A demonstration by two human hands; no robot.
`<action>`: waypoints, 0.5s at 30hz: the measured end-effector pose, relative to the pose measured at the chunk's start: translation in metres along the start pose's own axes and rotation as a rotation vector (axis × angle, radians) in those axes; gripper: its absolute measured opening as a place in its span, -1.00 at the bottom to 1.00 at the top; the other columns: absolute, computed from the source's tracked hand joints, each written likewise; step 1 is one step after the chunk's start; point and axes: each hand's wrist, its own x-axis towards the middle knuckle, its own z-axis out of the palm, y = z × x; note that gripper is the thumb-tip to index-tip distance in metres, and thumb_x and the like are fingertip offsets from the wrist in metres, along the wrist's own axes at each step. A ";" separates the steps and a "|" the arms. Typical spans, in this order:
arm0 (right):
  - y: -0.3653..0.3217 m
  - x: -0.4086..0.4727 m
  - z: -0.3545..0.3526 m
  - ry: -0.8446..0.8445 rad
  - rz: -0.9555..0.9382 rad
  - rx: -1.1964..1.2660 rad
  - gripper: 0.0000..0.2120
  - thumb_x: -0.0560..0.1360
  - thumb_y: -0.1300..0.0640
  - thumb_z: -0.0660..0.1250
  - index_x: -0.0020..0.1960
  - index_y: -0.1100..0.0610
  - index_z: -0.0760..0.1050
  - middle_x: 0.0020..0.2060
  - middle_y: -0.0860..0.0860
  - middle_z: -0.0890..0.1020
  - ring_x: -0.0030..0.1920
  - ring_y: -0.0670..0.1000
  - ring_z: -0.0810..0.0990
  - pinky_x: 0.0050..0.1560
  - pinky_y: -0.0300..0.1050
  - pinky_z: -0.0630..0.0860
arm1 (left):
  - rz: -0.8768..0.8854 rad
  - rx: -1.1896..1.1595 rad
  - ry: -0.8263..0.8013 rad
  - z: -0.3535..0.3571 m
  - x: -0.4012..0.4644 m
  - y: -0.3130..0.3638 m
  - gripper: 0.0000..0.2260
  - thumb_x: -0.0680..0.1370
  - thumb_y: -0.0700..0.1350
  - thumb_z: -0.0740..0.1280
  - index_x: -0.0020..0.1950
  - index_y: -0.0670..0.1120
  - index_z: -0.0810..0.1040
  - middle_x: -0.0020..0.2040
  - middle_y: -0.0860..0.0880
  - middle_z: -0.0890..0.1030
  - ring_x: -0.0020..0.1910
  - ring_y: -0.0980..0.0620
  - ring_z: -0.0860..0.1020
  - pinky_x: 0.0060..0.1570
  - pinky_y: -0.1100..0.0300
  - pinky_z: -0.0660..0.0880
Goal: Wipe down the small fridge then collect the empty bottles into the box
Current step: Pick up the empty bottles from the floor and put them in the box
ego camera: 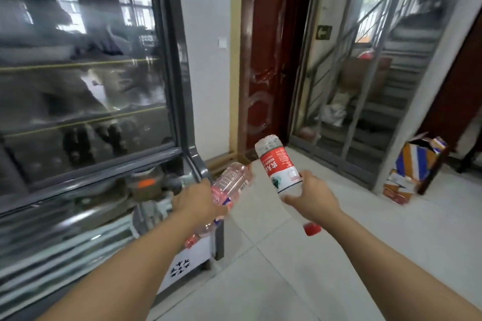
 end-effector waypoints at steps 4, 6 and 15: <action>0.052 0.061 -0.023 0.031 0.023 0.005 -0.45 0.36 -0.11 0.45 0.23 0.03 0.32 0.08 0.02 0.55 -0.03 0.03 0.53 -0.17 -0.12 0.42 | 0.050 -0.006 -0.016 0.019 0.058 0.070 -0.47 0.31 0.29 0.40 0.14 0.04 0.39 0.00 0.04 0.56 -0.08 0.02 0.55 -0.05 0.11 0.53; 0.079 0.095 -0.035 0.038 0.022 0.004 -0.43 0.36 -0.12 0.45 0.25 0.04 0.31 0.08 0.02 0.55 -0.02 0.03 0.54 -0.16 -0.11 0.44 | 0.043 -0.034 -0.003 0.029 0.087 0.106 -0.46 0.30 0.28 0.41 0.15 0.04 0.39 0.02 0.05 0.57 -0.08 0.02 0.54 -0.08 0.13 0.51; 0.175 0.261 -0.091 0.010 0.006 -0.038 -0.40 0.34 -0.12 0.46 0.25 0.05 0.31 0.10 0.04 0.55 0.01 0.05 0.57 -0.08 -0.06 0.54 | -0.003 -0.038 0.034 0.054 0.214 0.244 -0.46 0.28 0.30 0.41 0.12 0.06 0.38 -0.05 0.06 0.56 -0.15 0.04 0.56 -0.15 0.16 0.56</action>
